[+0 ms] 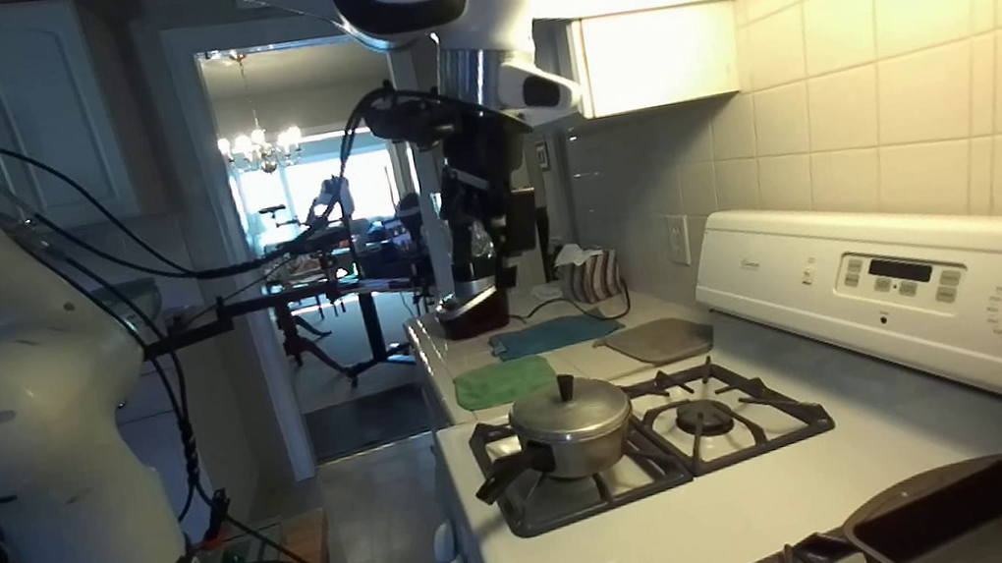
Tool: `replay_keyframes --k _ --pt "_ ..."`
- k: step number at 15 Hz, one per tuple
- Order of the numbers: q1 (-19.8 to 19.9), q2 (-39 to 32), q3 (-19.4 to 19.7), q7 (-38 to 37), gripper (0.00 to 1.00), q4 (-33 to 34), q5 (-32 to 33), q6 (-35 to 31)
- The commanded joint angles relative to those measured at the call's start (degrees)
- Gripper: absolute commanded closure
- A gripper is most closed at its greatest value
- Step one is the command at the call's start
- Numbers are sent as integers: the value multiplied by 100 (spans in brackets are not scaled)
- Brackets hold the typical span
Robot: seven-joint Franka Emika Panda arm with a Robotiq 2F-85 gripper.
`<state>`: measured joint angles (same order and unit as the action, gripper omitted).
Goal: Put the green cloth on top of the pot
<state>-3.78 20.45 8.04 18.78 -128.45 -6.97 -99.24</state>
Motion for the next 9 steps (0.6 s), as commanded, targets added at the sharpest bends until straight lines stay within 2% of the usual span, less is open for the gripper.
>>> replay_keyframes --k 1,6,9 --pt "123 -9 -109 31 0 11 -34 17" --pt "123 -9 -108 31 0 11 -34 17" --pt "-2 -166 -356 94 0 83 177 27"
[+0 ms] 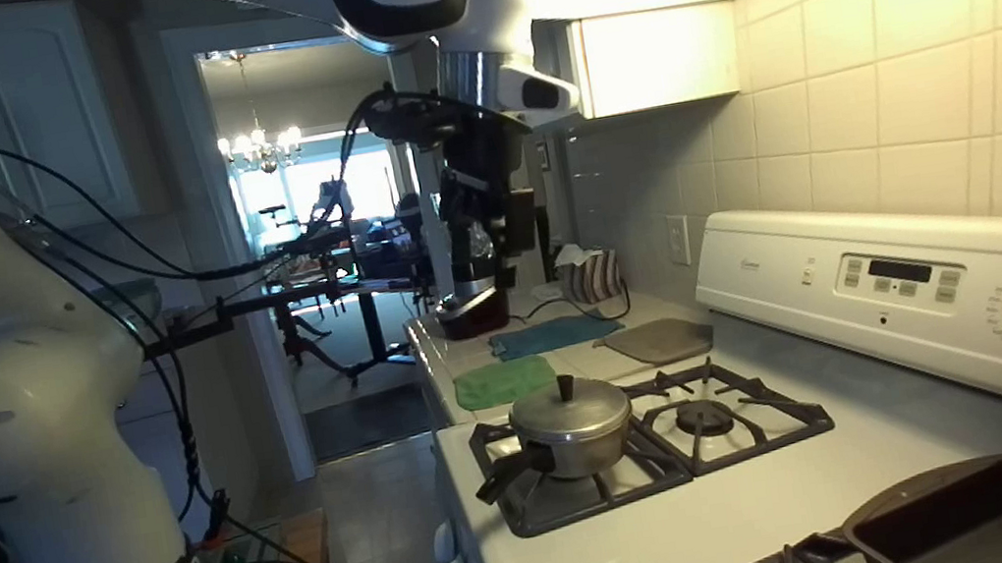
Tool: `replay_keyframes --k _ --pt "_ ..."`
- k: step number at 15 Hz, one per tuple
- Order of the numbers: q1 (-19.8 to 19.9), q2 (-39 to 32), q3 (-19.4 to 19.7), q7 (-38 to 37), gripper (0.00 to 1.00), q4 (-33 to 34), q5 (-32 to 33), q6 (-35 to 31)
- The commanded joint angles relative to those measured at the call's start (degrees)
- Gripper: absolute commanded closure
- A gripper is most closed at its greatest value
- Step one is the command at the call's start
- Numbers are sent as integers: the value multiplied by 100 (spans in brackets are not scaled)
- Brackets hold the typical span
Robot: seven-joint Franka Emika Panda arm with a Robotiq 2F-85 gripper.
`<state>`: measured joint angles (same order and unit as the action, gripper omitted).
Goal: Put the green cloth on top of the pot
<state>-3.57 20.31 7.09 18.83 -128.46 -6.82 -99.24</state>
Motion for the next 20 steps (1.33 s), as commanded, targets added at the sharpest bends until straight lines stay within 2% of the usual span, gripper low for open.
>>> replay_keyframes --k 1,5,9,16,19,20 --pt "-59 -160 -397 25 0 95 284 37" --pt "-229 -118 -896 -86 0 -8 561 -150" --pt "-429 -262 -1258 -46 0 -94 816 -881" --pt "-755 -939 -1543 278 0 110 830 -1732" --pt "-852 -1333 -1617 505 0 380 718 -1445" --pt "-802 -1002 -1595 306 0 60 718 -1667"
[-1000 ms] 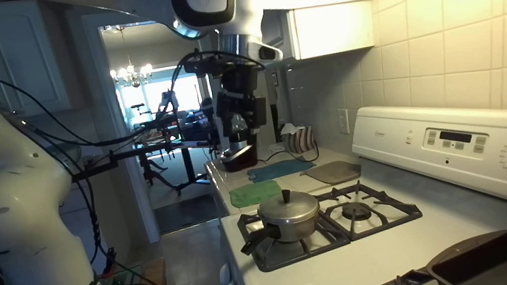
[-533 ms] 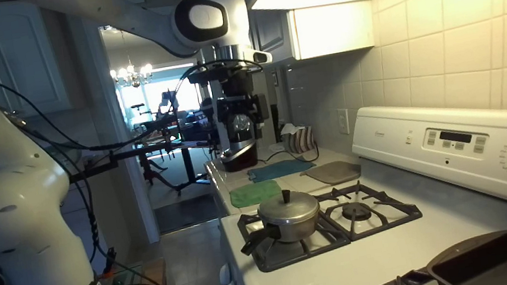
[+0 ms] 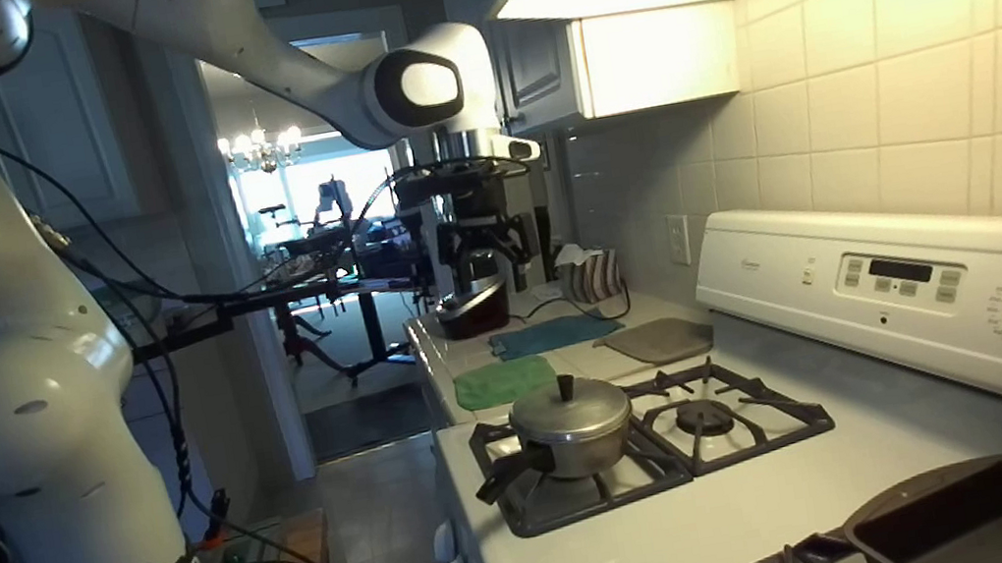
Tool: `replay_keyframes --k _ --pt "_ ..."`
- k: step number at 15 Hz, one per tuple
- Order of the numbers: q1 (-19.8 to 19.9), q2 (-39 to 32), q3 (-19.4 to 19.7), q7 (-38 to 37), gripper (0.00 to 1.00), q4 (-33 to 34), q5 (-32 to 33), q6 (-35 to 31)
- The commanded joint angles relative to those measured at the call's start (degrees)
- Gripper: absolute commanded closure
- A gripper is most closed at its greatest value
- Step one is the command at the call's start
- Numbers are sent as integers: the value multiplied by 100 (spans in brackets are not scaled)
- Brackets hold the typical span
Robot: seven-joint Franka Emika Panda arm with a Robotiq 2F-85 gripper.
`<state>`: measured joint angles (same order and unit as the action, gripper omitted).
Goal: Put the green cloth on top of the pot
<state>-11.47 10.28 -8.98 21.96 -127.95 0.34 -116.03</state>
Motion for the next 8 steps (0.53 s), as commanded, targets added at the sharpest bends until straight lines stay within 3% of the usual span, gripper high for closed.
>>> replay_keyframes --k 1,6,8 --pt "-32 -99 -12 32 0 60 1 26" --pt "-38 -269 -27 98 0 185 -1 55" --pt "5 -289 -11 -428 0 186 -198 -52"
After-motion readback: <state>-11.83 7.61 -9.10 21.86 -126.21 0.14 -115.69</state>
